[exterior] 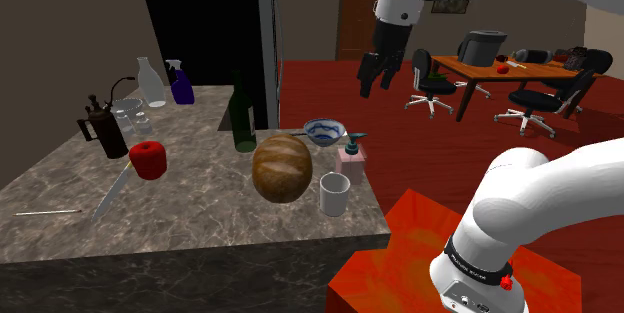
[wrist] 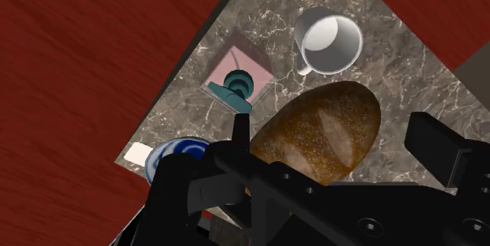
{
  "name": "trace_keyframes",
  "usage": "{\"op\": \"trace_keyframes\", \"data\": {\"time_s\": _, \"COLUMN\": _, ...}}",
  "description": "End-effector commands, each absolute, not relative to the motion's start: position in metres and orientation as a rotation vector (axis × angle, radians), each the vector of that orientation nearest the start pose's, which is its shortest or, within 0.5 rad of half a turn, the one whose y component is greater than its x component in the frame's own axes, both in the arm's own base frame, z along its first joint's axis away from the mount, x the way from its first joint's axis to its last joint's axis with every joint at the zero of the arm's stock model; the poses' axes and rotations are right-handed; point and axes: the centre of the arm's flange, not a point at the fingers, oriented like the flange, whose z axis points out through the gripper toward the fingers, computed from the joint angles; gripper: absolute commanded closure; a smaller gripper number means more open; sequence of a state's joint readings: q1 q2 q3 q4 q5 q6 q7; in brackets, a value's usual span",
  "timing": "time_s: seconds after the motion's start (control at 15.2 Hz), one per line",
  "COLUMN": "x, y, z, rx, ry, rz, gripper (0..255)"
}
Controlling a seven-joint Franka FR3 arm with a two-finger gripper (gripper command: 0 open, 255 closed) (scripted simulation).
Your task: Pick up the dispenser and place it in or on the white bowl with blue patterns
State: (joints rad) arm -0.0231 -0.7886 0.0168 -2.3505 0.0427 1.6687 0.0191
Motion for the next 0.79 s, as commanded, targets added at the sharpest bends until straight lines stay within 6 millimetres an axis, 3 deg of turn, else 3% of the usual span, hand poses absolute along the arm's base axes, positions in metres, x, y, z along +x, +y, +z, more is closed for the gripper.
{"op": "trace_keyframes", "data": {"time_s": 0.0, "x": 0.316, "y": 0.004, "z": 0.603, "rx": -3.106, "ry": 0.049, "rz": -0.166, "gripper": 0}}
{"op": "trace_keyframes", "data": {"time_s": 0.73, "x": 0.387, "y": -0.047, "z": 0.480, "rx": -3.069, "ry": -0.315, "rz": -0.052, "gripper": 0}}
